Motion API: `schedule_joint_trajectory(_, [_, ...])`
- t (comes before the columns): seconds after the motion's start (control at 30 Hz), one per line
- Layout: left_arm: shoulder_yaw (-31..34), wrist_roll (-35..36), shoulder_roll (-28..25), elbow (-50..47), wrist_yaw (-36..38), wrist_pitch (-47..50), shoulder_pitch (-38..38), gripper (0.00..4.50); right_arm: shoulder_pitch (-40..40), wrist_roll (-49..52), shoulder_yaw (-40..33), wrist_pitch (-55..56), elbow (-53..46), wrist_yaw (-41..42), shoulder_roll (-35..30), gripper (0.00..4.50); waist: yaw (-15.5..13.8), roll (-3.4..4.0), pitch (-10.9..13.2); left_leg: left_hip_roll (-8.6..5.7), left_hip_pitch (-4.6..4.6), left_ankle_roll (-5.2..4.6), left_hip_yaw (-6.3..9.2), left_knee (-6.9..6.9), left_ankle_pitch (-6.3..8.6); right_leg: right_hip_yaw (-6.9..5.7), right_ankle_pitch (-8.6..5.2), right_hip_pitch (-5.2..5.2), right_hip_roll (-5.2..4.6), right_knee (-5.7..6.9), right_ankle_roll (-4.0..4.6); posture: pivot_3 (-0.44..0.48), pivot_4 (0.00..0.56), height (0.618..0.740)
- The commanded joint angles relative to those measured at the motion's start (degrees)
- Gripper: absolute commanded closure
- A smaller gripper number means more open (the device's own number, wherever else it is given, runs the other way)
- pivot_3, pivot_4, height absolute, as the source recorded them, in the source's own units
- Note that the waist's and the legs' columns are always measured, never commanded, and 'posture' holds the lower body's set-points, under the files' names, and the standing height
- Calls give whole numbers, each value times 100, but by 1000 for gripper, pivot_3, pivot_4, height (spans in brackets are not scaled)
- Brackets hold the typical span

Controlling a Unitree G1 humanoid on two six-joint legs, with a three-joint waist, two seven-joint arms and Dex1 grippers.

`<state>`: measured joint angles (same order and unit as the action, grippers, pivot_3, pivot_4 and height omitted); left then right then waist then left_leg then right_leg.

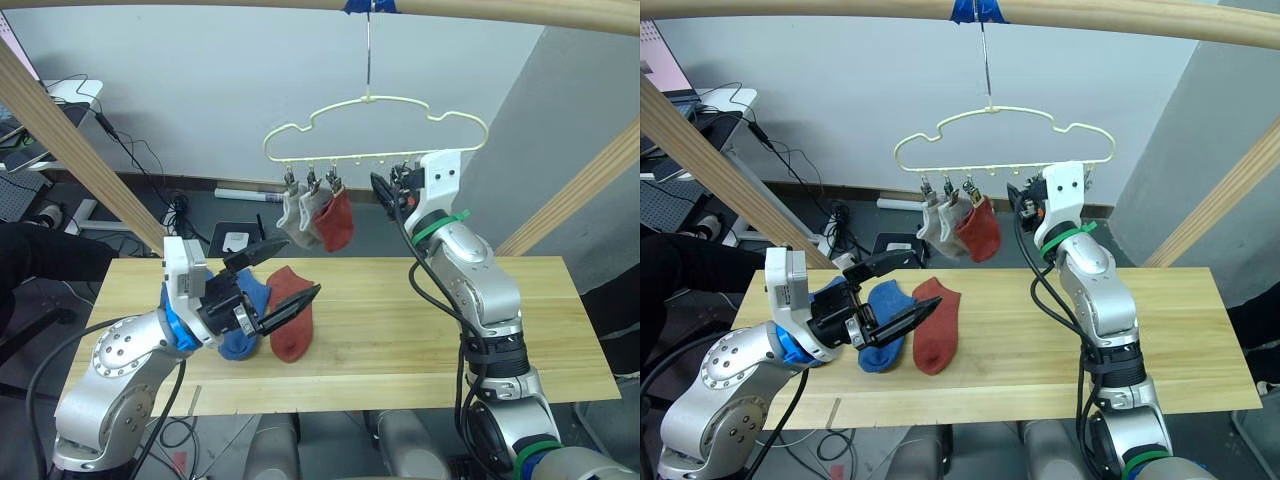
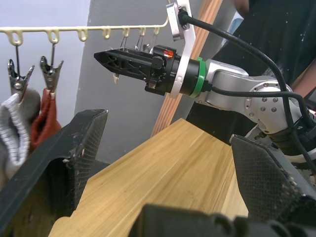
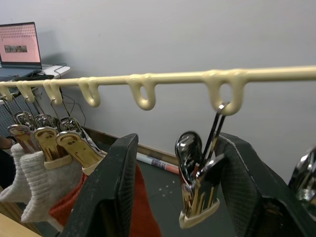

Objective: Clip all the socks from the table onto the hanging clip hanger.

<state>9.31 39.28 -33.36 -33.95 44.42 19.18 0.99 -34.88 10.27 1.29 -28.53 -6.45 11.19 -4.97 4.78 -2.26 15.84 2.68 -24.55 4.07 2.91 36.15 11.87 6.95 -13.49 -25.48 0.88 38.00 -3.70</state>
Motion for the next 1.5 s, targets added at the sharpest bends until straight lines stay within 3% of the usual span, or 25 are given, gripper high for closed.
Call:
schedule_joint_trajectory(0.03, [-3, 11, 23, -170, 10, -103, 21, 0, -85, 62, 12, 51, -72, -7, 104, 2087, 0, 0, 0, 0, 0, 0, 0, 0, 0, 0, 0, 0, 0, 0, 0, -28, 270, 740])
schedule_joint_trajectory(0.4, [-3, 5, 24, -218, 1, -110, 98, 0, -51, -178, -54, 111, -7, -292, 127, 2087, -1, 1, 1, 0, 0, 0, 0, 0, 0, 0, -1, 0, 0, -1, -1, -25, 271, 740])
schedule_joint_trajectory(0.9, [-30, 40, -3, -170, 86, -103, 43, 0, 318, -353, -94, -433, -979, -848, 118, 2087, 1, 1, 1, 0, 0, 0, 0, -1, 0, 1, -2, 0, 0, -2, -2, -46, 263, 740])
schedule_joint_trajectory(1.5, [-46, 4, 24, -193, 93, -98, 62, 0, 269, -292, 71, -619, -1116, -848, 407, 2087, 3, 1, 1, 0, 0, 0, 0, -1, 0, 1, -5, -1, 0, -3, -5, -38, 267, 740])
